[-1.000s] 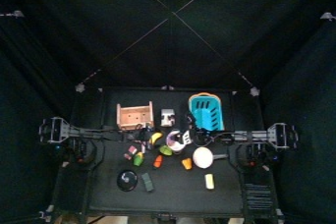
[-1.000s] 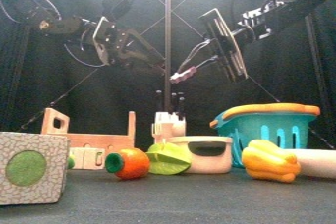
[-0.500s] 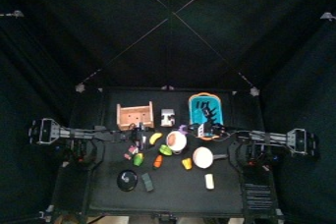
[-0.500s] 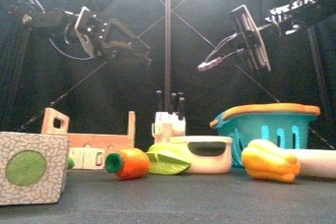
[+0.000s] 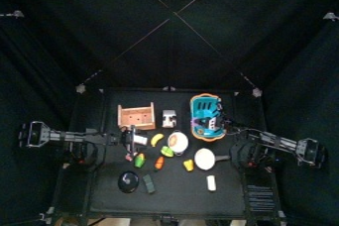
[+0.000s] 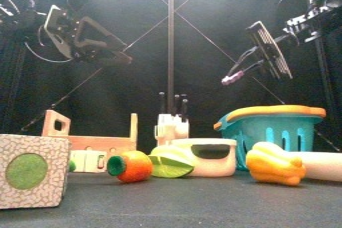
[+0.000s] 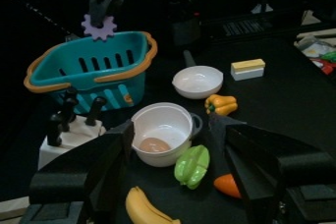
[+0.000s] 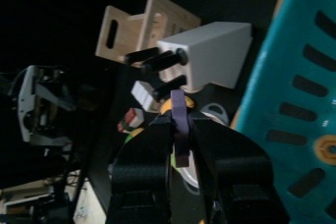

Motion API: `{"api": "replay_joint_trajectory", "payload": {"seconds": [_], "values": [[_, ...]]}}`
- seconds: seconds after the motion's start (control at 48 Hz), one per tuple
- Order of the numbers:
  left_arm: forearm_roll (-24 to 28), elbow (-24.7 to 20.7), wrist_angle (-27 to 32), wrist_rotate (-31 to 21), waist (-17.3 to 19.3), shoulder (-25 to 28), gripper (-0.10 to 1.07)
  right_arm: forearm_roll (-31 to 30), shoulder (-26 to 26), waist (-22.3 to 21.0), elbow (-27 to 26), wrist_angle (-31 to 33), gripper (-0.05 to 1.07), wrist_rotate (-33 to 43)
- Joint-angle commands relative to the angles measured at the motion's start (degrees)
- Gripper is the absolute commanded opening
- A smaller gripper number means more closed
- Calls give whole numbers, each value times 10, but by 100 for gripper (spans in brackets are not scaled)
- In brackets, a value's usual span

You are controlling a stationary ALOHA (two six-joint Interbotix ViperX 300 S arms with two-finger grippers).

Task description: Place purple gear in basket

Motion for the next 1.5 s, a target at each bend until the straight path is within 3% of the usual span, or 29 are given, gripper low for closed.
{"api": "replay_joint_trajectory", "payload": {"seconds": [0.0,0.146,0.812,1.292,1.479], "values": [[-1,-4,-12,1,2,-1,95,-16,-3,-39,-4,33,48,-1],[-1,-5,-16,0,1,-1,95,-40,-2,-74,2,81,48,-1],[-1,2,-17,-1,1,-1,95,-131,15,-91,25,112,49,-1],[-10,4,-16,-1,1,-1,95,-132,15,-92,37,112,67,-1],[-15,4,-16,0,1,-1,95,-133,15,-92,37,112,69,-1]]}}
